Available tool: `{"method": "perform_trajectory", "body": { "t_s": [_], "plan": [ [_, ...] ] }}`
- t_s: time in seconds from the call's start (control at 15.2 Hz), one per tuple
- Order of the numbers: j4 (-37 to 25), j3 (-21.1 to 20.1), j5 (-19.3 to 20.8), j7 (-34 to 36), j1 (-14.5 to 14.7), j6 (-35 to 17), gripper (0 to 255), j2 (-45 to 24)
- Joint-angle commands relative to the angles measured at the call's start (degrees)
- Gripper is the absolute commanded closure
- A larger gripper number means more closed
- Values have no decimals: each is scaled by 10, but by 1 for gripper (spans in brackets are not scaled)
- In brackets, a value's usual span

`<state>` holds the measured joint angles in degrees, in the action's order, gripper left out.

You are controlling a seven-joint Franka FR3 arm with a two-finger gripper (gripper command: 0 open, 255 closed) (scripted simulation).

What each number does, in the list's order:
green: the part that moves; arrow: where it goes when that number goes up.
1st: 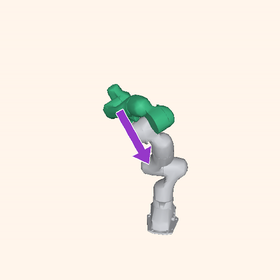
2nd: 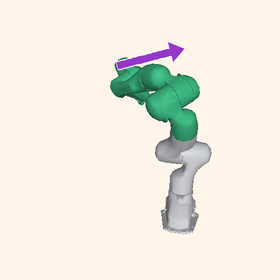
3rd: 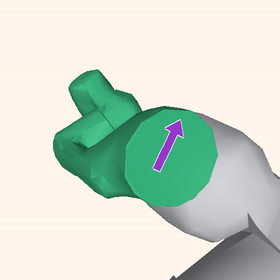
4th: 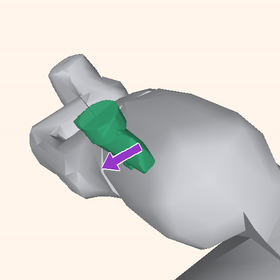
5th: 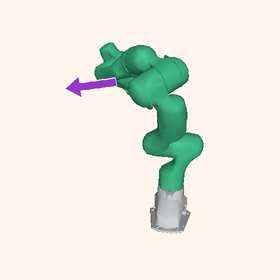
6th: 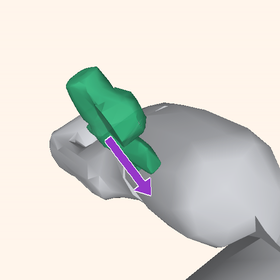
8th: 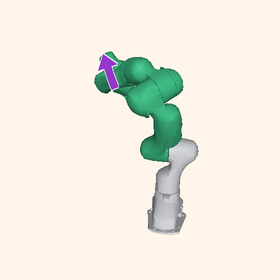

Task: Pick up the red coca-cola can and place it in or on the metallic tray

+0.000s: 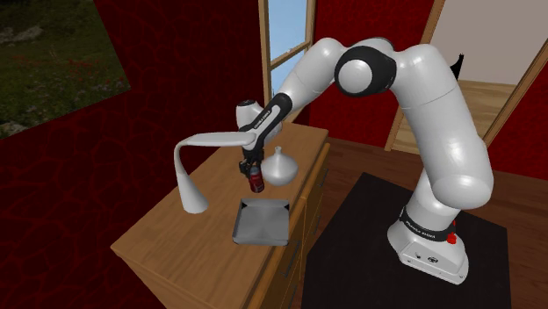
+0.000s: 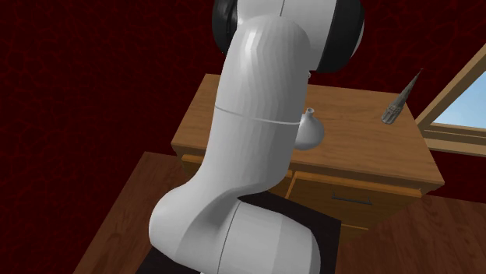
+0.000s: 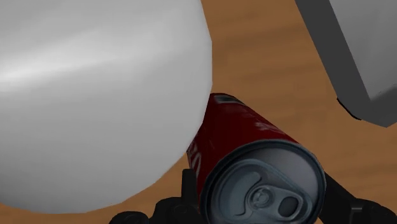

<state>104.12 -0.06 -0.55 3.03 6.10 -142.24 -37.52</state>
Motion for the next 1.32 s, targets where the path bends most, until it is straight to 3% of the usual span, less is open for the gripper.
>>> {"method": "perform_trajectory", "body": {
  "t_s": [0.0, 0.53, 1.25],
  "plan": [
    [2, 1, 0, 0, -1, 1, 255, -2],
    [2, 1, 0, 0, -1, 1, 255, -2],
    [8, 1, 0, 1, -1, 58, 255, 61]
  ]
}}
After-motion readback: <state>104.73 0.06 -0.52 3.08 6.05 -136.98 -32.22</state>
